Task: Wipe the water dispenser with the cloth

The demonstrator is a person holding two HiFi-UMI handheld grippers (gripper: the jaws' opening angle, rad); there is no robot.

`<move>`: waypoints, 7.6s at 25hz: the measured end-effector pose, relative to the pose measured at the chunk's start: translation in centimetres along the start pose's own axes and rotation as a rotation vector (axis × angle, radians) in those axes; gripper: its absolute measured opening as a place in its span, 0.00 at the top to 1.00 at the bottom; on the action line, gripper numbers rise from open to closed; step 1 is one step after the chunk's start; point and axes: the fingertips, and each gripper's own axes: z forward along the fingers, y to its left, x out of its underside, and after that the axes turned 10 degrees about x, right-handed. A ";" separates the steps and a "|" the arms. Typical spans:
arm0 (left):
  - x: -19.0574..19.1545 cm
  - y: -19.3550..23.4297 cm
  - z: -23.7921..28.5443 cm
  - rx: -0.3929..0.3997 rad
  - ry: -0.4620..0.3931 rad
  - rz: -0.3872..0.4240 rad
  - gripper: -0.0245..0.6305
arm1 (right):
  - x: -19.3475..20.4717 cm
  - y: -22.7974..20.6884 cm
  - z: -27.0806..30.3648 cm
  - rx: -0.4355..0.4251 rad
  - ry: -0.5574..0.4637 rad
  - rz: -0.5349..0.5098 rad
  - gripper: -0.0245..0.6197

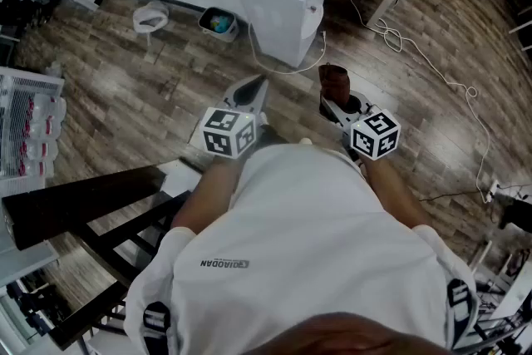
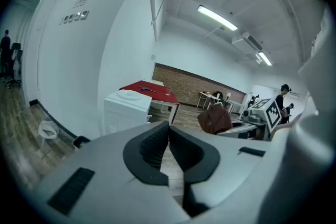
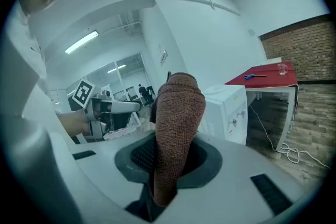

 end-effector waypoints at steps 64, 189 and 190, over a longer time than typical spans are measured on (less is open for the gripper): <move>-7.6 30.0 -0.4 -0.042 0.014 -0.071 0.96 | -16.4 -6.7 49.0 0.110 0.097 0.482 0.85; 4.4 28.0 2.9 -0.154 0.163 -0.321 0.96 | 22.3 -18.8 47.7 0.215 0.942 -1.070 0.85; 4.4 28.1 2.8 -0.156 0.161 -0.322 0.96 | 22.3 -18.8 47.7 0.214 0.944 -1.069 0.85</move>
